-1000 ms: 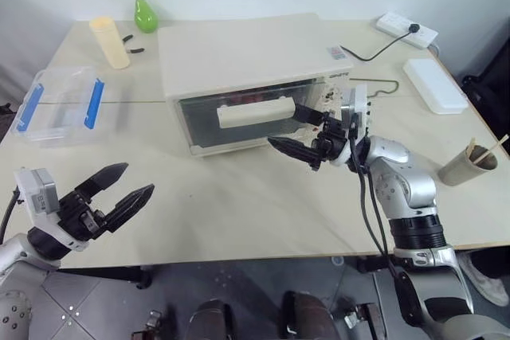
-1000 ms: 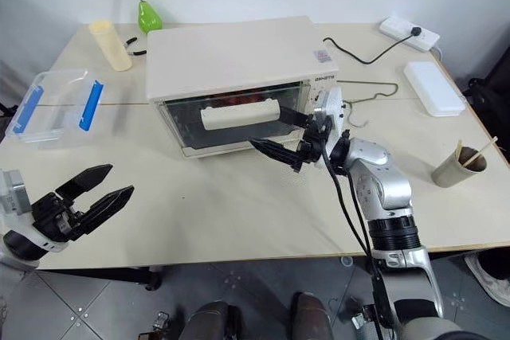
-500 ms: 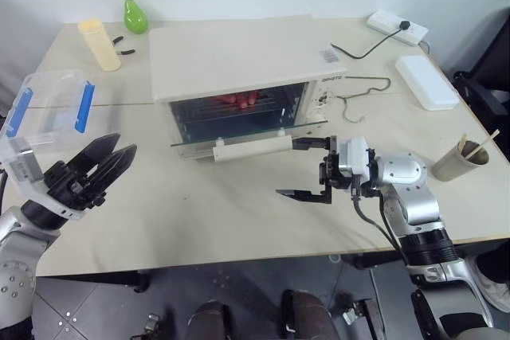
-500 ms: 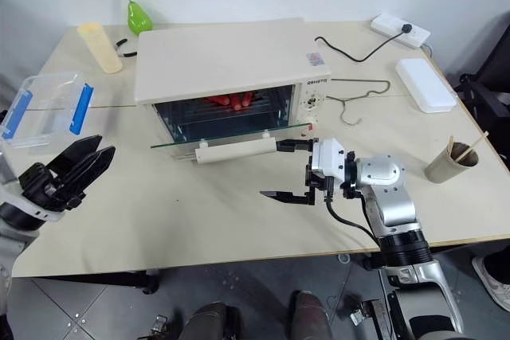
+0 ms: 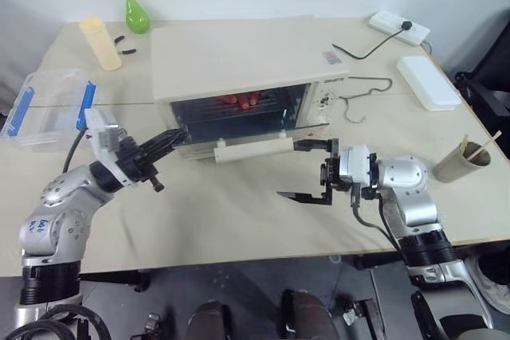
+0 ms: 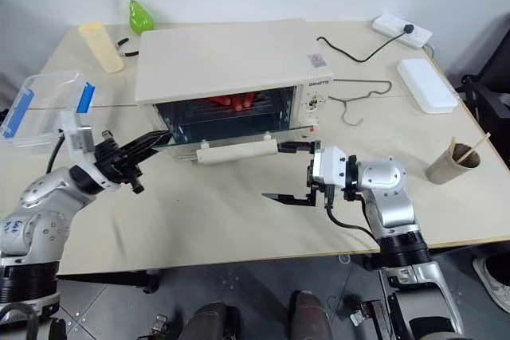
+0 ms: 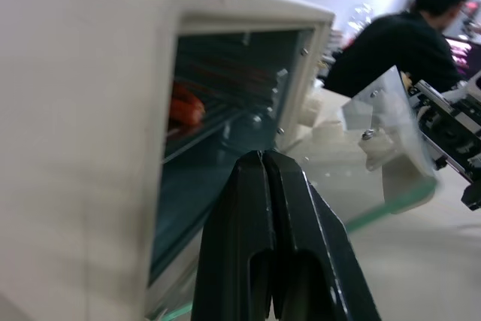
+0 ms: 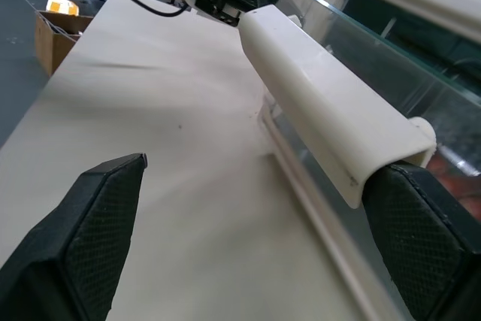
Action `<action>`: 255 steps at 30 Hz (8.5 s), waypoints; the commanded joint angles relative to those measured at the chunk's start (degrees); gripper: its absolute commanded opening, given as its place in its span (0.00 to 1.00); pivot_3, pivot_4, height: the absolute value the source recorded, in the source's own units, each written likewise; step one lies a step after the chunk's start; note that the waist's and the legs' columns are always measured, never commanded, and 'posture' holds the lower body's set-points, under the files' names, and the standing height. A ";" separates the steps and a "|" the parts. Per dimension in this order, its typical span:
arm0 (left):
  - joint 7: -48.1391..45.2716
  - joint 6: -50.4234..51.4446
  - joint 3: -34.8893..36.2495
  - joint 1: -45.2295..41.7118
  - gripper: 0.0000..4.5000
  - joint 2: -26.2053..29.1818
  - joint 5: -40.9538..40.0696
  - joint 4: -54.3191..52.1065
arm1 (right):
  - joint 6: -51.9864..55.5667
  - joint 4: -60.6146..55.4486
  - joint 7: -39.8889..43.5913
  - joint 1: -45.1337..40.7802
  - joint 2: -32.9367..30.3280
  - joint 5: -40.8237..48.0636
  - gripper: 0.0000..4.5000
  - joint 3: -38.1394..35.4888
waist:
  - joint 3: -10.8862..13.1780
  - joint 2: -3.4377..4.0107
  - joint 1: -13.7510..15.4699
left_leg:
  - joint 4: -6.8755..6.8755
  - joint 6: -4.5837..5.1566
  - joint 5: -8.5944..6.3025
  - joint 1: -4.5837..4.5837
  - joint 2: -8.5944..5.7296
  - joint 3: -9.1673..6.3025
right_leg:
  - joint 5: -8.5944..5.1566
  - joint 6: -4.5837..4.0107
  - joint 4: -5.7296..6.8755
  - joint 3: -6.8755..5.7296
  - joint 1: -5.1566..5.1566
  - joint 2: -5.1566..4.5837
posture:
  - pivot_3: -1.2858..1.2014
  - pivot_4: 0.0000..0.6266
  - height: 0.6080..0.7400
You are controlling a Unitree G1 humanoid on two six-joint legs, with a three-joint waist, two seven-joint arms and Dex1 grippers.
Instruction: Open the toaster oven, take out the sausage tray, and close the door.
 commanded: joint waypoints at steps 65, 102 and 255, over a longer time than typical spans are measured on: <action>5.29 -12.27 5.27 21.55 1.00 -8.15 4.54 -14.19 | -3.16 30.71 -62.67 -29.91 13.22 -55.43 0.00 19.97 | -0.02 0.07 -1.92 | -0.03 0.00 0.07 0.02 0.09 -0.23 | -0.02 -0.08 0.20 -0.21 -0.06 -0.18 | 0.52 0.24 1.00; -1.15 -7.29 4.11 2.05 1.00 -1.51 5.39 0.12 | -1.04 -16.78 -38.24 -2.32 -4.18 -43.75 0.00 14.11 | 0.01 0.06 -0.55 | 0.01 -0.07 0.06 -0.03 0.09 -0.29 | -0.02 -0.08 0.15 -0.45 -0.04 -0.17 | 0.52 0.24 1.00; 35.93 20.20 27.93 63.75 0.00 -27.68 -71.02 -27.70 | 46.20 -13.75 -0.41 -0.49 -12.52 18.74 0.36 -10.68 | 0.01 -0.02 1.55 | 0.23 0.47 -0.34 -0.09 -0.04 0.02 | -0.08 -0.32 -0.69 0.17 0.17 -0.11 | 0.52 0.24 1.00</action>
